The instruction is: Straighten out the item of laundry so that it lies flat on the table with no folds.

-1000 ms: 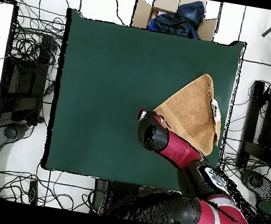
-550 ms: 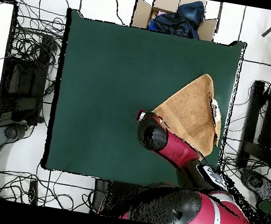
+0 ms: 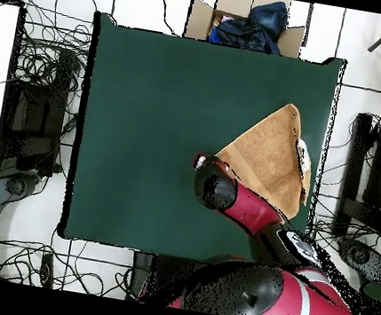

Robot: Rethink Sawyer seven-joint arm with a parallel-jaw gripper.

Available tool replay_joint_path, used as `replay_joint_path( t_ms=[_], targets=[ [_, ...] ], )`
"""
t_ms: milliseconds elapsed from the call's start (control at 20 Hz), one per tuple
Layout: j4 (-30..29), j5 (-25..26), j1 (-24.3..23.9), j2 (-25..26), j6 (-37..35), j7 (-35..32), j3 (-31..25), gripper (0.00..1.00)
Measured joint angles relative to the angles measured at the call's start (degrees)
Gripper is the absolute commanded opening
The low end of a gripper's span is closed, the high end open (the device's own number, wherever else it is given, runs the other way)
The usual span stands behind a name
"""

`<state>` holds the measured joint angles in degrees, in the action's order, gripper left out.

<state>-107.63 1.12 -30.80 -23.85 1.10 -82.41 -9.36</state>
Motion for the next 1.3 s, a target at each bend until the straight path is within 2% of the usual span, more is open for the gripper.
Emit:
replay_joint_path(
  t_ms=[400,450,1300],
  targets=[
    [1.8,0.0,-0.2,0.1,-3.4,0.0,0.2,1.0],
    [2.1,0.0,-0.2,0.2,-3.8,0.0,0.3,0.0],
    [6.7,0.0,-0.7,0.8,-4.3,0.0,1.7,0.0]
  ],
)
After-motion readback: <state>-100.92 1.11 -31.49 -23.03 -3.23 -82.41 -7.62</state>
